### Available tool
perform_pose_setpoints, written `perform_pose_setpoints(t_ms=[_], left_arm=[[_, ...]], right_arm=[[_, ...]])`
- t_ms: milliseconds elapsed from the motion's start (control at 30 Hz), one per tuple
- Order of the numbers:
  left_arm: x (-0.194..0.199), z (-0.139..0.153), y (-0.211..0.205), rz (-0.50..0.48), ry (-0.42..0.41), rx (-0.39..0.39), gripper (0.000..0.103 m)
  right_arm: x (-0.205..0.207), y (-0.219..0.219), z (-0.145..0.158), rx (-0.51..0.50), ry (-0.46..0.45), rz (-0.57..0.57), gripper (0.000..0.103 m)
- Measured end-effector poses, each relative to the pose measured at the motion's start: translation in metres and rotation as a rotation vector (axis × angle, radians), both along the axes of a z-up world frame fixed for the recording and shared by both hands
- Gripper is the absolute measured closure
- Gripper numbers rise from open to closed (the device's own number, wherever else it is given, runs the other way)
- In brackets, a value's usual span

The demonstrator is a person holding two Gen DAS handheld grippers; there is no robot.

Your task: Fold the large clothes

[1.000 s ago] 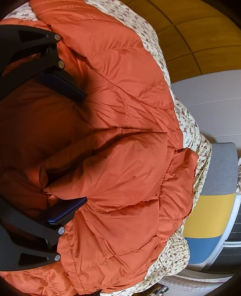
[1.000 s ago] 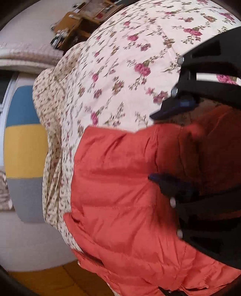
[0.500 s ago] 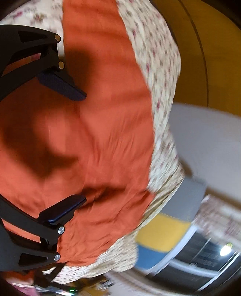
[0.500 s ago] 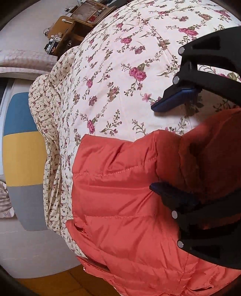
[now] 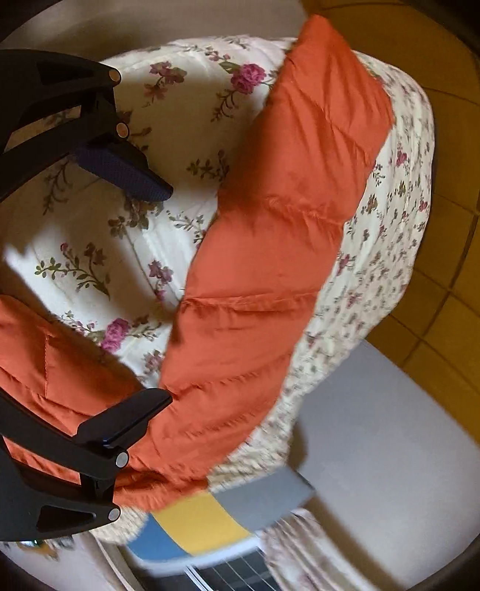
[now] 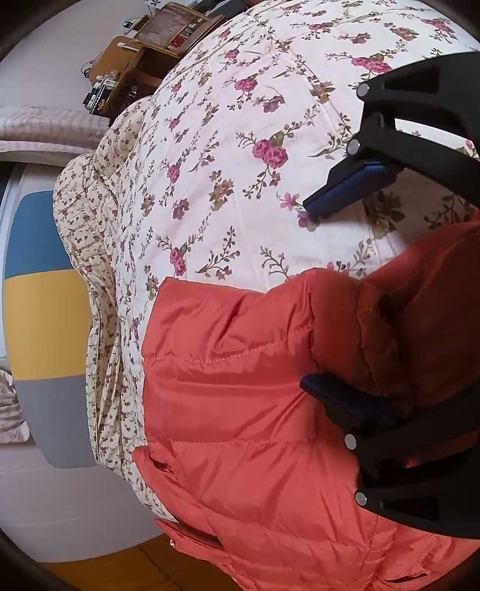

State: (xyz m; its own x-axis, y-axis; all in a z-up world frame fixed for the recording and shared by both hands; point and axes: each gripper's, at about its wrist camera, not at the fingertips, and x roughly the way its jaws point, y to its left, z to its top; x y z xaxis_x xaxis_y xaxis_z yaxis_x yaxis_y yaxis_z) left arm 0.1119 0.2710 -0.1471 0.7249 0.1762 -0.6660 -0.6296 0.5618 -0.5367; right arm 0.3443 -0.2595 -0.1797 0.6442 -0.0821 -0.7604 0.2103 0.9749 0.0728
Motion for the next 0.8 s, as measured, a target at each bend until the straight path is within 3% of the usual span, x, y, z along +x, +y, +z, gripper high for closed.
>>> perform_pose_setpoints(t_ms=[233, 333, 433, 633, 733, 800], left_arm=[[-0.023, -0.001, 0.022, 0.138, -0.099, -0.063, 0.004], [-0.029, -0.004, 0.037, 0.170, -0.143, -0.095, 0.010], [-0.034, -0.006, 0.051, 0.205, -0.162, -0.116, 0.019], [-0.026, -0.008, 0.078, 0.279, -0.181, -0.154, 0.022], [-0.023, -0.009, 0.092, 0.342, -0.150, -0.160, 0.040], [-0.020, -0.010, 0.097, 0.363, -0.118, -0.152, 0.071]], right_arm=[[0.000, 0.000, 0.000, 0.009, 0.000, -0.002, 0.014], [0.000, -0.001, 0.000, 0.015, 0.001, -0.003, 0.014], [0.001, -0.001, 0.000, 0.016, 0.001, -0.003, 0.014], [0.000, -0.002, 0.000, 0.017, 0.001, -0.002, 0.013], [0.000, -0.002, 0.000, 0.019, 0.001, -0.002, 0.013], [0.000, -0.002, 0.000, 0.019, 0.001, -0.003, 0.013]])
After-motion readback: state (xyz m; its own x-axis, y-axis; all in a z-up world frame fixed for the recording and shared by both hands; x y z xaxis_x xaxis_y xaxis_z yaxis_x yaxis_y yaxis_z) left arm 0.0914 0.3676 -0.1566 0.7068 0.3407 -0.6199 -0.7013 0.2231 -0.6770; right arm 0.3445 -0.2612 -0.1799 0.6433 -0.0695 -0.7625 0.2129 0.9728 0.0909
